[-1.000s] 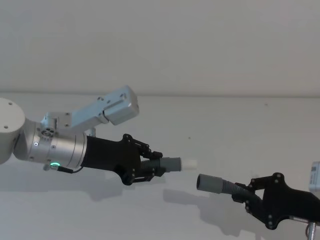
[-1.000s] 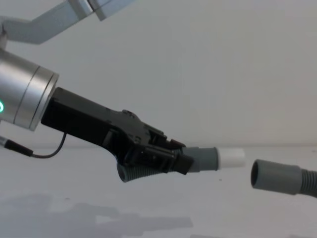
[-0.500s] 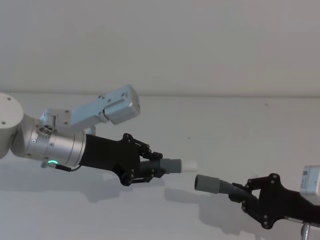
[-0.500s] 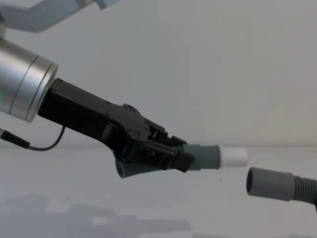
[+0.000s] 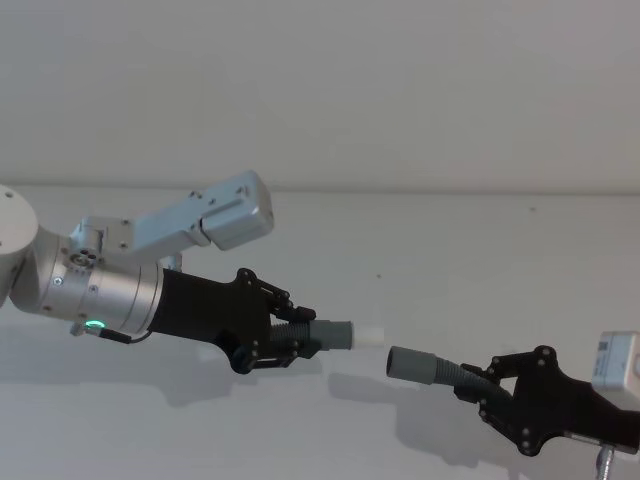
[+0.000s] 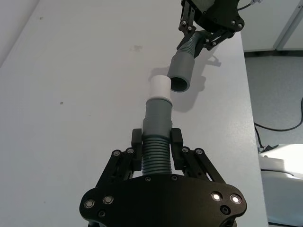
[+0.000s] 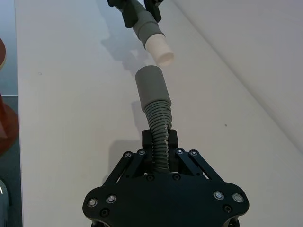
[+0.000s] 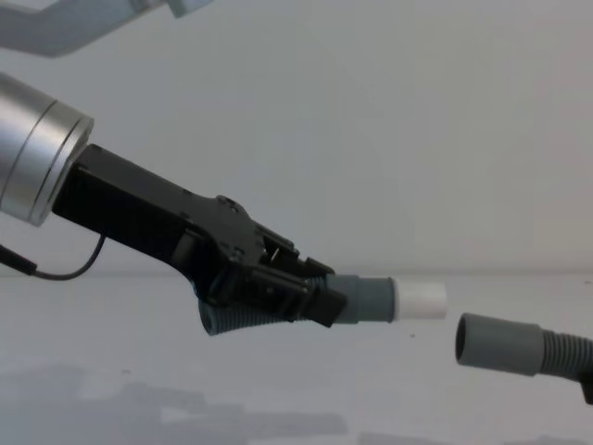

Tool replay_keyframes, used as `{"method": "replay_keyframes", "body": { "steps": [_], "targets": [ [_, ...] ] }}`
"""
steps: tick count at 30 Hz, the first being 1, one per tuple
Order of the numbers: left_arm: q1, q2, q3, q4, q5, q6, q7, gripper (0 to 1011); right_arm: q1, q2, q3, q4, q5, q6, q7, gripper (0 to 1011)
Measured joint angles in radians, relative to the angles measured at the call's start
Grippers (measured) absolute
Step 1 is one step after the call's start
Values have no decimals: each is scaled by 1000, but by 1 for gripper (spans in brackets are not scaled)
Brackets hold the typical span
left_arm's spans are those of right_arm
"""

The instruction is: Use both hands to pick up one end of the pipe from the table, align the ends, and insert them.

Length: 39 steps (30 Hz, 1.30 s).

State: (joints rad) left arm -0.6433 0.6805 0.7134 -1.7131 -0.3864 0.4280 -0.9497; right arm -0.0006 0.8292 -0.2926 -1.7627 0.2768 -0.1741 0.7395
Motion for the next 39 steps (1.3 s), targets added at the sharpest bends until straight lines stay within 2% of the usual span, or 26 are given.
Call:
{"method": "replay_keyframes", "body": {
  "steps": [12, 39],
  "targets": [
    [-12, 1, 15, 9, -11, -7, -15, 339, 0, 3, -7, -5, 4, 7, -17, 155],
    [-22, 1, 44, 24, -37, -8, -16, 339, 17, 16, -19, -8, 76, 49, -9, 155]
  ]
}}
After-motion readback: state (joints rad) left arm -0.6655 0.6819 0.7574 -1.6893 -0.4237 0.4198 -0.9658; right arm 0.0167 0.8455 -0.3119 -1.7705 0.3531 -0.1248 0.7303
